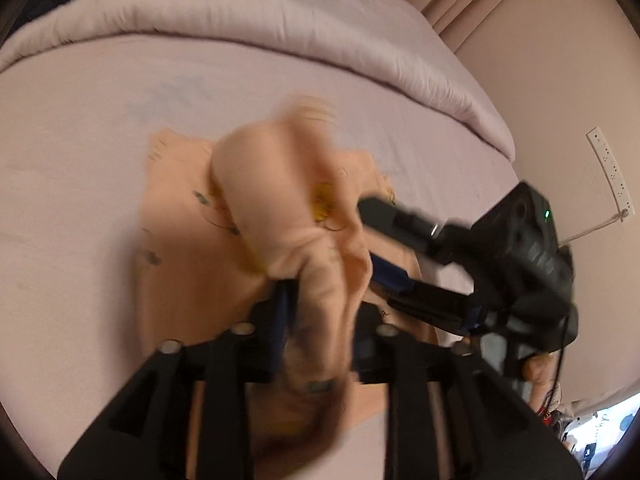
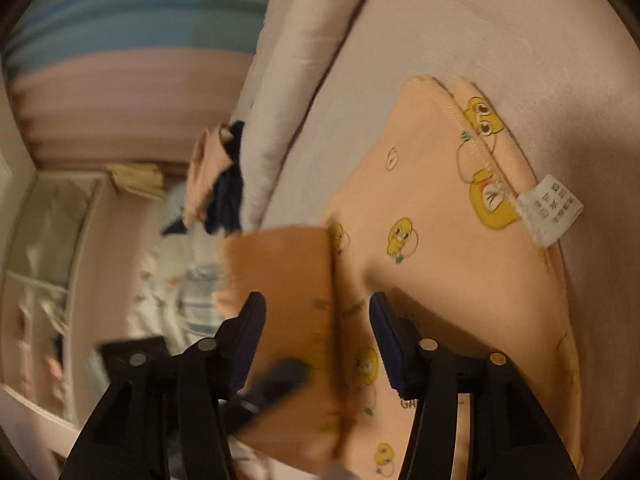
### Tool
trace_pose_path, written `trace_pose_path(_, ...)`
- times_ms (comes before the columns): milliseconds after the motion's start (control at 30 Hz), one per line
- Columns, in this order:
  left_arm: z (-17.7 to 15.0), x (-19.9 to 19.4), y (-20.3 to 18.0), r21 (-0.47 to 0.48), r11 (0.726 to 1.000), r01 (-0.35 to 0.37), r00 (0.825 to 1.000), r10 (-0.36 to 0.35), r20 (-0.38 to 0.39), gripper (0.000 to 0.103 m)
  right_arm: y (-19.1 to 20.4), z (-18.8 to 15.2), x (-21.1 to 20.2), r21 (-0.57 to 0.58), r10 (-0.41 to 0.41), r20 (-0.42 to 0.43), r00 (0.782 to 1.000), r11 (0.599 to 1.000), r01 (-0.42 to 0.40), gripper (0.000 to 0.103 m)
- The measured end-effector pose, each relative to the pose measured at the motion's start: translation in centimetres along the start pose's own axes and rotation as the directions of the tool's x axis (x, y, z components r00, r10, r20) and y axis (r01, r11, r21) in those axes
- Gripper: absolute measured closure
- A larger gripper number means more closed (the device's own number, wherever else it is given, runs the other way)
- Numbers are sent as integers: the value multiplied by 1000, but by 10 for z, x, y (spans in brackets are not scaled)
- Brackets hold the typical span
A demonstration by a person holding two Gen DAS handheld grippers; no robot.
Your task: Fold small clothes
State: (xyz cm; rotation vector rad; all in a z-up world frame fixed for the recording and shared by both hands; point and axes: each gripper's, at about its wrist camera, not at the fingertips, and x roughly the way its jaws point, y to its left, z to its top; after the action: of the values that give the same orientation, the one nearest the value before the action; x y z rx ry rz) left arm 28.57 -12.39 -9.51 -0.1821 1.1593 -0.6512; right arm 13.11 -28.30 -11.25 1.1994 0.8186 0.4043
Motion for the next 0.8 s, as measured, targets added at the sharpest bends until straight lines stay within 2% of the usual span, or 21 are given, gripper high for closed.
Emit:
trace_pose_path(100, -4, 10, 0, -4, 1000, 27, 999, -27, -18, 61, 0, 2, 3, 2, -6, -32, 999, 1000, 6, 43)
trace_pose_path(133, -5, 11, 1, -2, 999, 38, 999, -38, -22, 57, 3, 2, 5, -13, -22, -42, 999, 1000, 22, 43)
trace_pose_path(167, -6, 10, 3, -9, 998, 70, 997, -70, -33, 49, 4, 2, 4, -33, -44, -52, 998, 999, 42, 43)
trace_pose_path(333, -20, -14, 8, -8, 989, 146, 989, -146, -16, 49, 20, 0, 20, -146, -171, -65, 983, 976, 160, 43)
trace_pose_path(433, -38, -33, 19, -14, 988, 154, 988, -154, 9, 45, 27, 1, 30, -214, -239, -51, 970, 951, 223, 44)
trace_pose_path(467, -45, -39, 27, -20, 989, 150, 989, -149, 21, 45, 30, 2, 31, -241, -272, -30, 962, 936, 257, 47)
trace_pose_path(533, -58, -46, 38, -34, 992, 123, 992, -121, 38, 45, 37, 2, 35, -300, -341, 20, 940, 895, 331, 61)
trace_pose_path(567, -64, -50, 47, -48, 992, 113, 993, -111, 47, 45, 38, 4, 37, -317, -361, 39, 932, 880, 354, 65)
trace_pose_path(633, -74, -52, 61, -81, 991, 110, 993, -106, 48, 45, 40, 4, 41, -363, -397, 75, 915, 843, 396, 81)
trace_pose_path(733, -80, -52, 74, -118, 989, 90, 995, -85, 48, 45, 48, 2, 47, -445, -447, 129, 885, 772, 455, 92)
trace_pose_path(800, -79, -49, 77, -134, 987, 93, 995, -87, 50, 45, 58, -1, 45, -499, -464, 171, 869, 720, 482, 94)
